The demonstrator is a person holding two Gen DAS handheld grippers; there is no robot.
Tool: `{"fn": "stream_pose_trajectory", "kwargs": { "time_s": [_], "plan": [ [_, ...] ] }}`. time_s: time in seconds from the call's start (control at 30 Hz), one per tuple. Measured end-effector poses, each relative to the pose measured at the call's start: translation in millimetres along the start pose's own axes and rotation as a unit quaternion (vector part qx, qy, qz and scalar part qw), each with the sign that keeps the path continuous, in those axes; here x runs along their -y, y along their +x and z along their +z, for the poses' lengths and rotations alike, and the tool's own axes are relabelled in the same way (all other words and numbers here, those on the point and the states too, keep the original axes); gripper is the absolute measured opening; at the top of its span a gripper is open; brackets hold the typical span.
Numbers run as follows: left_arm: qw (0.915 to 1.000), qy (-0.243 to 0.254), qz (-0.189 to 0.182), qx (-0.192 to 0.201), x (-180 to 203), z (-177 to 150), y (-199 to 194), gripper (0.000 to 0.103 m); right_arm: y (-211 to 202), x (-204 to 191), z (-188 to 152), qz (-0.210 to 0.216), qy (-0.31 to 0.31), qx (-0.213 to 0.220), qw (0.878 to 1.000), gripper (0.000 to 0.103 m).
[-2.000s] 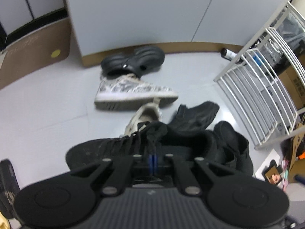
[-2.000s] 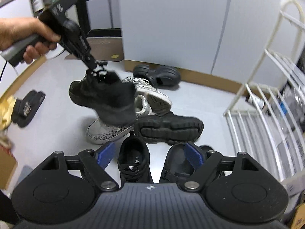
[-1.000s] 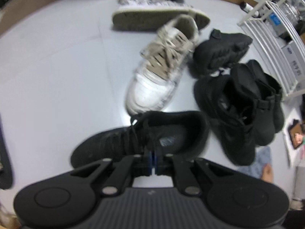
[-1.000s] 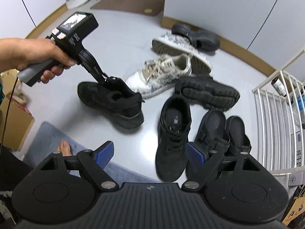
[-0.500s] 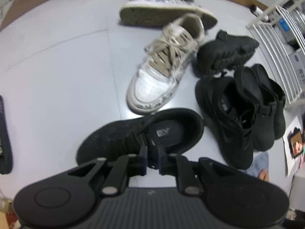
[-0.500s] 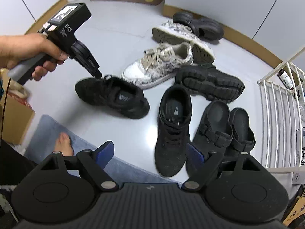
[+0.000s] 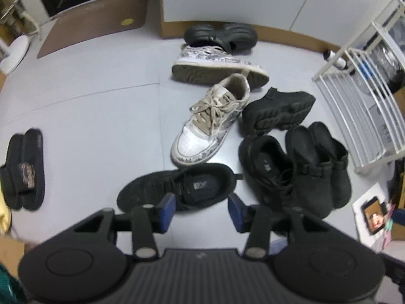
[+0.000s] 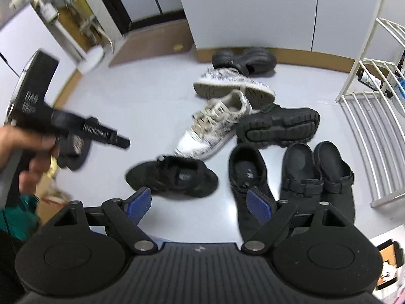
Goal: Organize scattered shoes
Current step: 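Open the left gripper and release the black shoe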
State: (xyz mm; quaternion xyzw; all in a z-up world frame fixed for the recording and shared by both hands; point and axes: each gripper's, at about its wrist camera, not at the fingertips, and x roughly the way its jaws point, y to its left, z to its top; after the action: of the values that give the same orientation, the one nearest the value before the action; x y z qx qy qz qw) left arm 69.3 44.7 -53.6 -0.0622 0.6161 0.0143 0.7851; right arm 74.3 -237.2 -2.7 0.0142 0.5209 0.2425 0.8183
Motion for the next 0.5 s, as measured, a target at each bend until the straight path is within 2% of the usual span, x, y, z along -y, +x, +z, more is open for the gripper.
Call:
{"fn": "stream_pose_trajectory", "kwargs": {
  "time_s": [0.1, 0.23, 0.3, 0.5],
  "plan": [
    [0.9999, 0.0, 0.014, 0.01, -1, -11, -20, 0.063, -4, 1, -1, 0.005, 0.003, 0.003, 1.0, 0.088],
    [0.9994, -0.01, 0.022, 0.025, -6, -20, -42, 0.067, 1, 7, -3, -0.005, 0.012, -0.001, 1.0, 0.092],
    [0.9994, -0.015, 0.02, 0.026, -9, -21, -42, 0.071, 3, 9, -4, -0.011, 0.017, -0.002, 1.0, 0.093],
    [0.9997, -0.022, 0.005, 0.014, -15, -25, -22, 0.072, 10, 18, -6, -0.027, 0.031, -0.007, 0.999, 0.093]
  ]
}}
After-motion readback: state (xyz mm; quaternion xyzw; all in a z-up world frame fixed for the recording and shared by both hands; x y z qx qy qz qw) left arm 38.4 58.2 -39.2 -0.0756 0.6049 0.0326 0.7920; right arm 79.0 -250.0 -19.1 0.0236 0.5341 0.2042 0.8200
